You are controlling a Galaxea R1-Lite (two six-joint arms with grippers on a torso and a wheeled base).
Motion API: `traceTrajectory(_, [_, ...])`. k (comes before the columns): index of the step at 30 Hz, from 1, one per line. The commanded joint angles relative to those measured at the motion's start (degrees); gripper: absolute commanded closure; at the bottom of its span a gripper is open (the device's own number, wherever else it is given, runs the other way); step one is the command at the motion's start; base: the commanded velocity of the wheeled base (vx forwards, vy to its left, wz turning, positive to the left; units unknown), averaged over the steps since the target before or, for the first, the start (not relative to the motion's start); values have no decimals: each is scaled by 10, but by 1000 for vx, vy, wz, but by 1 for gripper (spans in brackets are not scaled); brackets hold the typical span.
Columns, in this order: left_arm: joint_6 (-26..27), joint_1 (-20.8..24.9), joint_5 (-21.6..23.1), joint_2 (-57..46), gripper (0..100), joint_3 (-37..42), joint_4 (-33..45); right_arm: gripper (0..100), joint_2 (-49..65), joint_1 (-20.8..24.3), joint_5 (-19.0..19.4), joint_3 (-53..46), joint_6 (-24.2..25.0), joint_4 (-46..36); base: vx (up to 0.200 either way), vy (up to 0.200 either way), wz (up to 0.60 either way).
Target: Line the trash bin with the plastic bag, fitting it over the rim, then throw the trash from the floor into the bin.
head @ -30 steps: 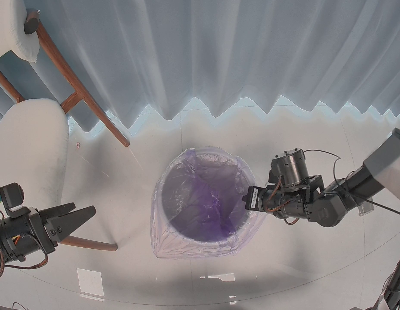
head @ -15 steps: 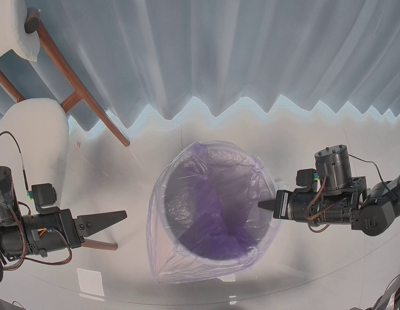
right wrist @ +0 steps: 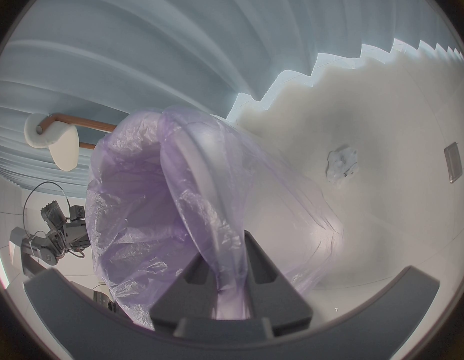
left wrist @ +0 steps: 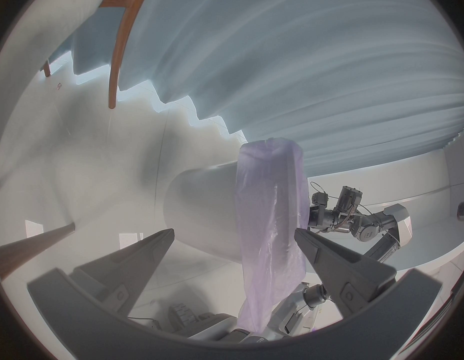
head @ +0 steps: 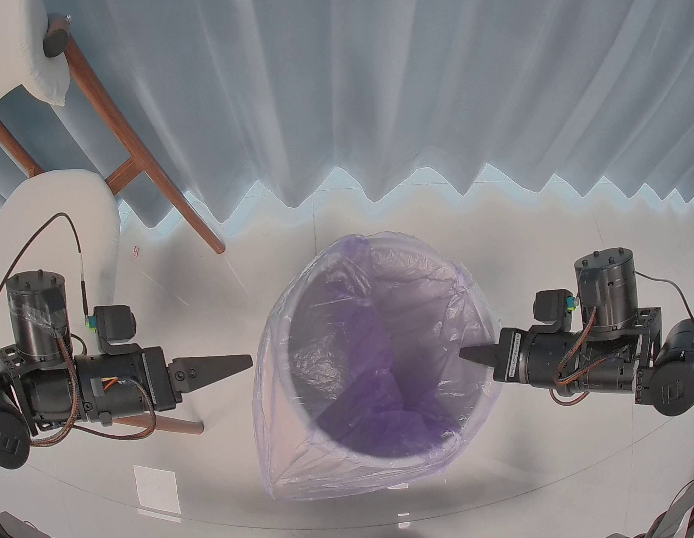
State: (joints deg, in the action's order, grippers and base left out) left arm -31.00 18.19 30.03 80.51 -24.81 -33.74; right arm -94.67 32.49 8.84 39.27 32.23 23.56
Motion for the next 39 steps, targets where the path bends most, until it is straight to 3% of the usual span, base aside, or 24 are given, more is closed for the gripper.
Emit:
traceTrajectory(1, [1, 7, 1, 31, 0, -16, -1, 100, 10, 0, 0, -2, -1, 0, 0, 0, 0])
traceTrajectory(14, [30, 17, -2, 76, 0, -55, -1, 100, 12, 0, 0, -1, -1, 1, 0, 0, 0])
traceTrajectory(15, [30, 23, -2, 76, 100, -55, -1, 100, 12, 1, 0, -1, -2, 1, 0, 0, 0])
traceTrajectory(39, [27, 7, -20, 93, 100, -68, 3, 100, 24, 6, 25, -18, 1, 38, 0, 0, 0])
